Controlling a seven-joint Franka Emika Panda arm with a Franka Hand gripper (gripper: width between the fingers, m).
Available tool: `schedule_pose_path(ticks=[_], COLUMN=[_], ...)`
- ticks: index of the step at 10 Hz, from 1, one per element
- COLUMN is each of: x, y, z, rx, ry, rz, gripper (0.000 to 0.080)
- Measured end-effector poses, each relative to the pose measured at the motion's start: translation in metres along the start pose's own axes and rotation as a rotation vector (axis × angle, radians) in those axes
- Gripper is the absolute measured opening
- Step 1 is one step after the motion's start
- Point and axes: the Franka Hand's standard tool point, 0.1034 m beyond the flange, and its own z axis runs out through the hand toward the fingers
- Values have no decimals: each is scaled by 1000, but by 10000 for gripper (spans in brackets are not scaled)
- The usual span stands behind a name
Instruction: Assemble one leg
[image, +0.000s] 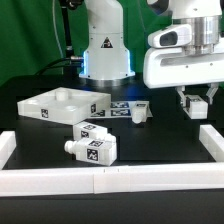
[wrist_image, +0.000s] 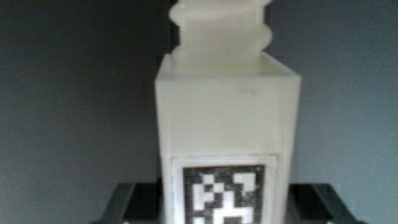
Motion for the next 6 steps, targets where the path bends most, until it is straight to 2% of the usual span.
schedule_pose_path(ticks=[2, 3, 5, 6], x=[-2, -12, -58, -69], y=[2, 8, 16, 19], z=[1, 5, 23, 31], rx=[1, -2, -9, -15], ry=[-3, -17, 0, -14], rz=[2, 14, -1, 2], gripper=[282, 282, 282, 282])
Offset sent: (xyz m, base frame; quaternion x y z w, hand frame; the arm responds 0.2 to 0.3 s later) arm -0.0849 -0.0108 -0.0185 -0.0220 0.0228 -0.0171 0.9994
